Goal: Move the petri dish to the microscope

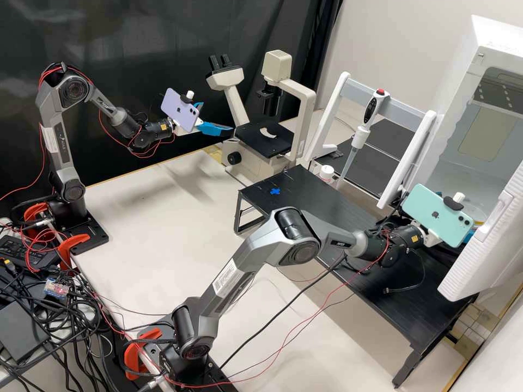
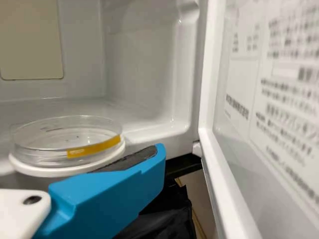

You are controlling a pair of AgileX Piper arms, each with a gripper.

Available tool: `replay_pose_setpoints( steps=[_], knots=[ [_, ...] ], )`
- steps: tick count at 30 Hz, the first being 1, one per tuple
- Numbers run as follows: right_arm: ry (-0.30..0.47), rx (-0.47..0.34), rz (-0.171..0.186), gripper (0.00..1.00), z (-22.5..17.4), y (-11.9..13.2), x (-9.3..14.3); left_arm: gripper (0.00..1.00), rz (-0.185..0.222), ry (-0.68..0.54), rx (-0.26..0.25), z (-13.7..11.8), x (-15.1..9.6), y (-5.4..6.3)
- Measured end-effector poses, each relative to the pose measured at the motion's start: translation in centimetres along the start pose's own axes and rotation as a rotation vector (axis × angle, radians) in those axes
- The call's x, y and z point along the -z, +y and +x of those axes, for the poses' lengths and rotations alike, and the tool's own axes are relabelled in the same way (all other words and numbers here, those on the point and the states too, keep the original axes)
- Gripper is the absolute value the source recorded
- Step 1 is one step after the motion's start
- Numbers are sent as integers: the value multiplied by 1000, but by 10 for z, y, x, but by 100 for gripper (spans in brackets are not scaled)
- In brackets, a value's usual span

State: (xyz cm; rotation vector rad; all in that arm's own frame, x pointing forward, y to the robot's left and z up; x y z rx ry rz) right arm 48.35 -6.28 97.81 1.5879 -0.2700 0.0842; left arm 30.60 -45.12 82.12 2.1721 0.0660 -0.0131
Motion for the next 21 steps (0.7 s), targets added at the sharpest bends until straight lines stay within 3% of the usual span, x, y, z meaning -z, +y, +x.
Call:
replay_pose_setpoints(
  steps=[3,6,7,21],
  knots=[
    [-7,14,58,100,7,-2,-2,100,0,0,0,0,0,0],
    [-7,29,81,100,11,-4,-2,100,0,0,0,0,0,0],
    [-3,31,83,0,12,-3,-1,100,0,0,0,0,0,0],
    [4,43,79,0,15,-6,3,100,0,0,0,0,0,0]
  ],
)
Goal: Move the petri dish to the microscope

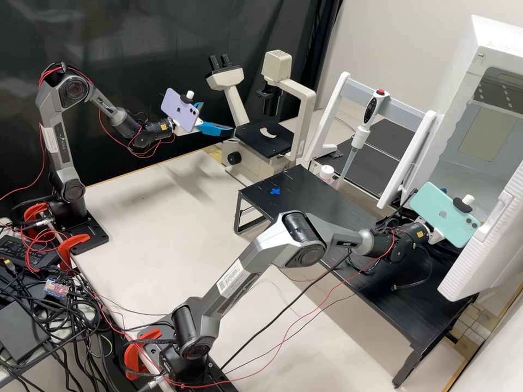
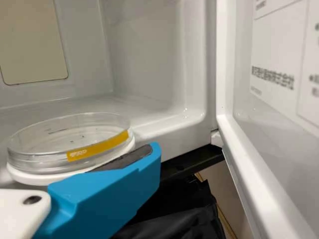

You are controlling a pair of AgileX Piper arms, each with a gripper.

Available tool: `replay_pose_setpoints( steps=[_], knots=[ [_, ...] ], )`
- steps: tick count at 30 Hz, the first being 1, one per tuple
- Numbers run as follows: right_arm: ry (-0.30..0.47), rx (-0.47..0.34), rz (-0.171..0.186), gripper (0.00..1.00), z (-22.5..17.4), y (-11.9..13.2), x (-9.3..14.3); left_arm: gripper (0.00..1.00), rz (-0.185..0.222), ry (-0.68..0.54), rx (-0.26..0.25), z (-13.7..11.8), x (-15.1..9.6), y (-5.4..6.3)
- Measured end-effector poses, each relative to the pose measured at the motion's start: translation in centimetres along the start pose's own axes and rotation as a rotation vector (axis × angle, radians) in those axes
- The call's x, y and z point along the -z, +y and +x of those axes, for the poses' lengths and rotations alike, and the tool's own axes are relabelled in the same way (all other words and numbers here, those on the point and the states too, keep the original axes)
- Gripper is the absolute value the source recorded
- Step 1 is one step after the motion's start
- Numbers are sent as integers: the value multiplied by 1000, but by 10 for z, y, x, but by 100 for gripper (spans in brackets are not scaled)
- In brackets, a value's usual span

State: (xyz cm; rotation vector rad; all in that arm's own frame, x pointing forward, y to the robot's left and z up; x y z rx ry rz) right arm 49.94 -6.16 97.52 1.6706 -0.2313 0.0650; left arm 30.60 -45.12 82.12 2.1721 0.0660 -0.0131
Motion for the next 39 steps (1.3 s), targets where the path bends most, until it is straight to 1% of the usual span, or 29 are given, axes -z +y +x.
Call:
replay_pose_setpoints(
  steps=[26,34,38,39],
  knots=[
    [-3,2,1,0,0,-1,-1,100,0,0,0,0,0,0],
    [-11,15,6,0,-5,-6,-6,100,0,0,0,0,0,0],
    [-22,22,-7,0,-12,-5,-4,100,0,0,0,0,0,0],
    [-12,17,-9,0,-15,-3,-3,100,0,0,0,0,0,0]
  ],
)
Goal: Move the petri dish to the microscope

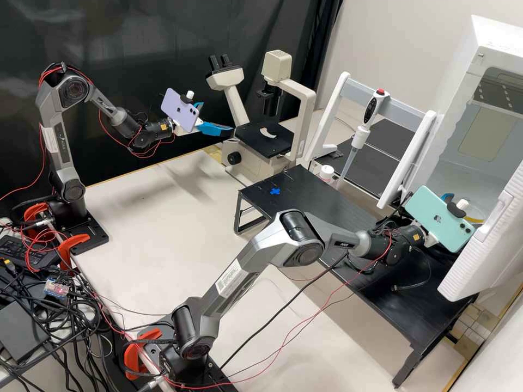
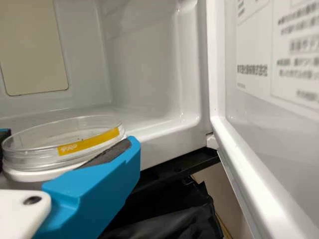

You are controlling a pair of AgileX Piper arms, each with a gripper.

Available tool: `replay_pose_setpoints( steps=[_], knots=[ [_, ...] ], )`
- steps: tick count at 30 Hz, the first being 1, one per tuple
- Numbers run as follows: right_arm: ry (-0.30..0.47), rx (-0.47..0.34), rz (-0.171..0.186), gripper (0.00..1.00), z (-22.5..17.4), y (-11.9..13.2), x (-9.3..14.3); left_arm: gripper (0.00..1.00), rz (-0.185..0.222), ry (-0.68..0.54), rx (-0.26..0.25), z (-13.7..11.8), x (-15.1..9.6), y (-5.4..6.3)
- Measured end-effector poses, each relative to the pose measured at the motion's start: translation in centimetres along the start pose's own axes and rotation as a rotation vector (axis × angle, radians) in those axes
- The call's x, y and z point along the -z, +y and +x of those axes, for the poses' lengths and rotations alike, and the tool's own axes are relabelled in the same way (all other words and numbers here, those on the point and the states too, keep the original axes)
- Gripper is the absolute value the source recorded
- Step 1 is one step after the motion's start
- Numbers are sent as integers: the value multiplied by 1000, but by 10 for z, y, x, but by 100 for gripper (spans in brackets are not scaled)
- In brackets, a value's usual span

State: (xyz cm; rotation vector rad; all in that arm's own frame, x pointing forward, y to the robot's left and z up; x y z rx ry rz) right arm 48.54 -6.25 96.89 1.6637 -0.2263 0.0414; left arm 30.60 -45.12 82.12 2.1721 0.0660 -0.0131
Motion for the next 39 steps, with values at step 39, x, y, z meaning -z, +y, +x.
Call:
replay_pose_setpoints(
  steps=[39],
  knots=[
    [145,-55,137,0,-158,9,-2,100,0,0,0,0,0,0]
  ],
)
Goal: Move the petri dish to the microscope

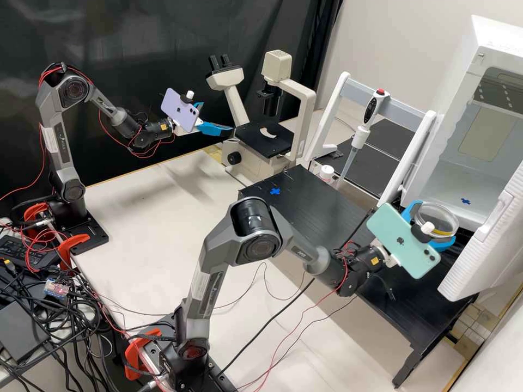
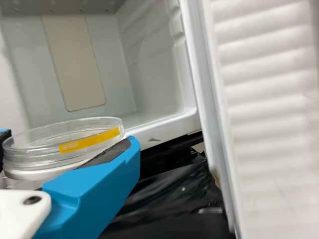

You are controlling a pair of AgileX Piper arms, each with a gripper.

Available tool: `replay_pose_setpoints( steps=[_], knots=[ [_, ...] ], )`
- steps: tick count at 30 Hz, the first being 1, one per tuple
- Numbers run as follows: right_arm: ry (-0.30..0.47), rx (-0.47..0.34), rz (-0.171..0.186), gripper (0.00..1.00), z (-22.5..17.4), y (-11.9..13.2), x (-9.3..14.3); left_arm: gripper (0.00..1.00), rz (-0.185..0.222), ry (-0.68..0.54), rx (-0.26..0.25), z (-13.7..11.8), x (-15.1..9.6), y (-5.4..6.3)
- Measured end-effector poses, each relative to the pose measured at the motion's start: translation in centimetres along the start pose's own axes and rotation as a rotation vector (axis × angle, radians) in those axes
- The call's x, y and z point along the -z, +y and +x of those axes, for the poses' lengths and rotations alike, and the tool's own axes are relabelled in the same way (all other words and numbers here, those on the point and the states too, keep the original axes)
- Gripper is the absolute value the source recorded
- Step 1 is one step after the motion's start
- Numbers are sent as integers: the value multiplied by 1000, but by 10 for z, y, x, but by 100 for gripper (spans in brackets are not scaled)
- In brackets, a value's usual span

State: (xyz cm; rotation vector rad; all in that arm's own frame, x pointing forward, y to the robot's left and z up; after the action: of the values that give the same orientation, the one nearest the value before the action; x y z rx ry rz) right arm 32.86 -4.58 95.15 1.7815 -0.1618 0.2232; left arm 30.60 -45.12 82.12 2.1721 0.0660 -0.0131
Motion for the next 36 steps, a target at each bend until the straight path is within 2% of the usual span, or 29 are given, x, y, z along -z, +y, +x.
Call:
replay_pose_setpoints(
  steps=[3,9,12,15,19,26,28,30,36],
  knots=[
    [32,13,1,0,-16,-6,6,100,0,0,0,0,0,0],
    [42,64,-4,0,-44,-27,13,100,0,0,0,0,0,0],
    [47,109,-30,0,-52,-39,16,100,0,0,0,0,0,0],
    [50,149,-41,0,-62,-55,20,100,0,0,0,0,0,0],
    [96,247,-89,0,-73,-79,28,100,0,0,0,0,0,0],
    [178,345,-134,0,-81,-109,45,100,0,0,0,0,0,0],
    [191,359,-141,0,-82,-113,47,100,0,0,0,0,0,0],
    [209,365,-131,0,-82,-119,55,100,0,0,0,0,0,0],
    [309,428,-143,0,-90,-140,78,100,0,0,0,0,0,0]
  ],
)
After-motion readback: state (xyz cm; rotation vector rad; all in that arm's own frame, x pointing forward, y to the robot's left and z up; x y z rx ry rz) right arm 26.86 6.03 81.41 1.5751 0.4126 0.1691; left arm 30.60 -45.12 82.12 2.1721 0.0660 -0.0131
